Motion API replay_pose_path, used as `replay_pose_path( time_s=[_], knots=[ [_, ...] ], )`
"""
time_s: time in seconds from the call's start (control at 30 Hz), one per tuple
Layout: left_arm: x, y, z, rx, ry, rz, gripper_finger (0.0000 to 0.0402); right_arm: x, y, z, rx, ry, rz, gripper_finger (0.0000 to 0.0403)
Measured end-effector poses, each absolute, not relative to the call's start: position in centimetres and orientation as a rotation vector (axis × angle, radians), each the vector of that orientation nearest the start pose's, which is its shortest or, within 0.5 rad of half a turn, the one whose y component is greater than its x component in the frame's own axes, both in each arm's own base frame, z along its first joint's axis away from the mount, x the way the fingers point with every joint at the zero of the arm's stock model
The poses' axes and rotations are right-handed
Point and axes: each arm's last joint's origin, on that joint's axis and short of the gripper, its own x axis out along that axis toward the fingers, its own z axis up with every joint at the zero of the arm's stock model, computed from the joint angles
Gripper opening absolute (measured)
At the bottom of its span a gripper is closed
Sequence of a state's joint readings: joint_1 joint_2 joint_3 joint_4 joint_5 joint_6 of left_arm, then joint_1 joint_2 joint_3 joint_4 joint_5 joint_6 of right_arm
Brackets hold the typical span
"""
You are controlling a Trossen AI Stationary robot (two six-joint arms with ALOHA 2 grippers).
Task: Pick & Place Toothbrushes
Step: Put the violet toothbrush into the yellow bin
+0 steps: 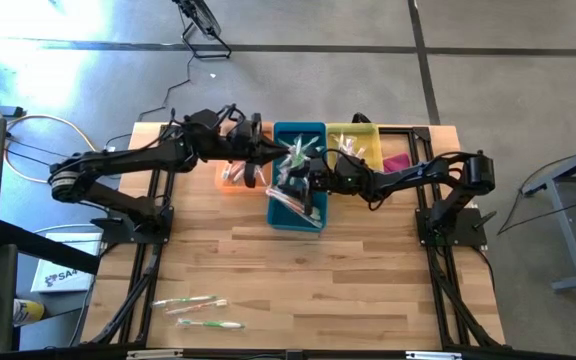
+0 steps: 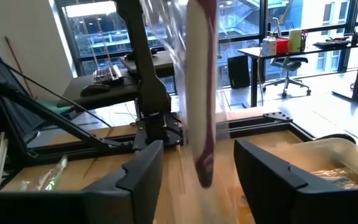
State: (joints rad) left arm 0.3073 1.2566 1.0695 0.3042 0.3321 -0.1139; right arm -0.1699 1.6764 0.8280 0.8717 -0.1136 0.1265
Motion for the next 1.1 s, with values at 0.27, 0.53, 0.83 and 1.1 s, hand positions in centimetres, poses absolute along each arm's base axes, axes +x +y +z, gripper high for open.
replay_pose_path(
  time_s=[0.27, 0.53, 0.83, 1.1],
  knots=[
    [27.8, 7.8, 37.2, -0.095, -0.063, -0.053, 0.0, 34.7, -5.6, 22.4, 0.115, -0.026, -0.054, 0.0117],
    [27.9, 7.8, 36.7, -0.106, -0.012, -0.048, 0.0, 34.7, -5.6, 22.5, 0.094, -0.04, -0.041, 0.0029],
    [28.5, 8.0, 35.4, -0.131, 0.063, -0.046, 0.0, 34.4, -5.7, 23.6, 0.082, -0.106, -0.01, 0.0067],
    [28.8, 8.1, 35.2, -0.134, 0.073, -0.038, 0.0, 34.3, -6.3, 23.1, 0.094, -0.051, -0.032, 0.0045]
  ],
)
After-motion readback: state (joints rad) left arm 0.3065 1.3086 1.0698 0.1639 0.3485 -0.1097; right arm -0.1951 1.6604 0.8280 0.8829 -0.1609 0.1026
